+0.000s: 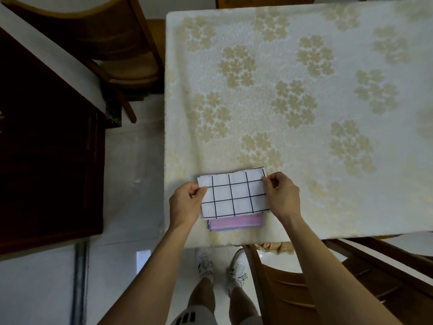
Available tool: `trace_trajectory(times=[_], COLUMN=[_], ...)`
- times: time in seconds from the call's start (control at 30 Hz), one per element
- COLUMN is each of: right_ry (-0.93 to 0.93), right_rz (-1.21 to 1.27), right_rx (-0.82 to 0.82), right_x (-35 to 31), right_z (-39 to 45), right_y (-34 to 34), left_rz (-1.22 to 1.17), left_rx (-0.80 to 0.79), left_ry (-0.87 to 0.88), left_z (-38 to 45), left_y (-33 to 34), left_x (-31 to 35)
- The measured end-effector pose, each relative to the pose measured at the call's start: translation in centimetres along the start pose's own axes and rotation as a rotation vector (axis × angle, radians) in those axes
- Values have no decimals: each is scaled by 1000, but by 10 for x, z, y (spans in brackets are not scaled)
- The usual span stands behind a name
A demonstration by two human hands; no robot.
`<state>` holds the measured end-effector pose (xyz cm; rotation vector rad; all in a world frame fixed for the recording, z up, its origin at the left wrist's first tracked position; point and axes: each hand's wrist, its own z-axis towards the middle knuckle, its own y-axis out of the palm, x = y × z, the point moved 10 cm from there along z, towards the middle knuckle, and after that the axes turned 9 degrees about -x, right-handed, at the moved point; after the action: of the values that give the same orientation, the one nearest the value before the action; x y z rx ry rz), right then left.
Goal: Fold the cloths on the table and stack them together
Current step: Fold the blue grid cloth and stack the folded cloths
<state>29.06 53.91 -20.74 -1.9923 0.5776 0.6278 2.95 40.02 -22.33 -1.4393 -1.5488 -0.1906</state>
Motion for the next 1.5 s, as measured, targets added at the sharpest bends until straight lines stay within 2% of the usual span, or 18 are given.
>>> trace_trajectory(times=[0.37, 0.8, 0.87, 0.93, 1.07, 1.23, 1.37, 1.5], right_ry=[58, 5, -55, -191, -523, -796, -868, -951], right_rz=[-30, -9, -34, -120, -368, -626, -768, -850], right_rx=[-44, 7, 41, 75, 102, 72, -21, 15], right_x=[17, 17, 14, 2, -26, -41, -31, -21], right_z=[10, 11, 8, 0, -29, -69, -82, -89], right_y=[17, 8, -2, -11, -13, 4, 27, 41], left_rz=[87, 82, 108, 183, 514, 805, 846, 888], left_rx=[78, 152, 179, 179, 146, 117, 122, 170], left_ry=[-22, 28, 96, 208, 487, 698, 812, 872], left_z=[3, 5, -1, -12, -45, -77, -88, -84], left_y=[1, -5, -14, -20, -11, 17, 25, 31], left_x=[-4, -6, -1, 11, 39, 51, 47, 44])
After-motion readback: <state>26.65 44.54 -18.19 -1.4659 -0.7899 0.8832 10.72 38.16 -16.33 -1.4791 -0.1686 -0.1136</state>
